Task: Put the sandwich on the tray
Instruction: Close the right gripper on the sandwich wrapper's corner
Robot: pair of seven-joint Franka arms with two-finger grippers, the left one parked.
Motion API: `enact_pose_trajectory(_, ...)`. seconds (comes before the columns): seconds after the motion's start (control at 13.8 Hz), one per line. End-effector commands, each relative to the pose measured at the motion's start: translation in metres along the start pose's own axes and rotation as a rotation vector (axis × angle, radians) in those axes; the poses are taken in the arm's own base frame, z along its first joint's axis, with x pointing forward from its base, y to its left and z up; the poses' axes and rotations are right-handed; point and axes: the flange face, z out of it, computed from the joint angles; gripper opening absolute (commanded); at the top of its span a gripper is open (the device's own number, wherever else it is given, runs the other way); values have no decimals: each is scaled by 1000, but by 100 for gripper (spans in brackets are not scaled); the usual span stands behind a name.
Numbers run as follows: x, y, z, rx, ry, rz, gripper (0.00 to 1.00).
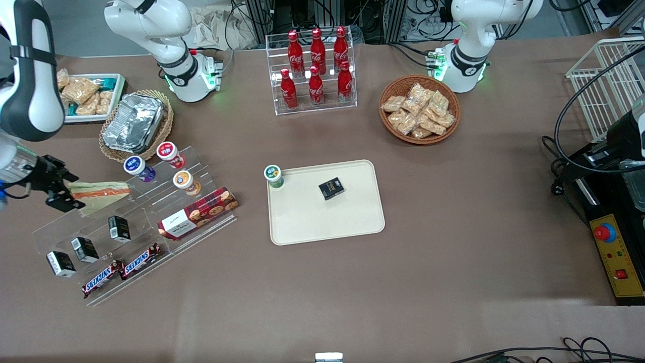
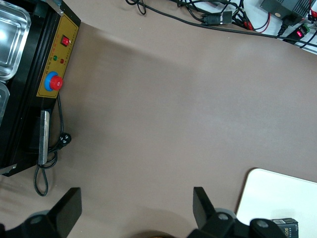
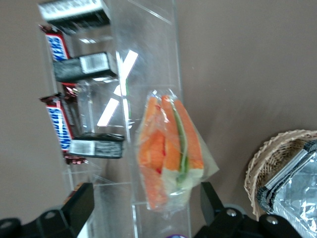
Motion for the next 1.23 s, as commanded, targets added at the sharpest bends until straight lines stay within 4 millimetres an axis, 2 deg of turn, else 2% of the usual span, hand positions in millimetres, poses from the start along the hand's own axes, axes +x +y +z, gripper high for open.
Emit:
enact_pose_trajectory(0.0,-11,12,6,1,3,24,92)
enact_pose_trajectory(0.36,-13,17,24,5,31,17,91)
enact_pose_trajectory(0.58,-14,16,29,16,44,17,70)
enact_pose_trajectory(0.72,-14,15,33,7,54,14,68)
enact_pose_trajectory(0.94,-16,12,34,0,72,24,44)
enact_pose_trajectory(1.01,-17,12,36,-2,70,22,25)
enact_pose_trajectory(1.16,-18,12,35,-28,91,-8,3)
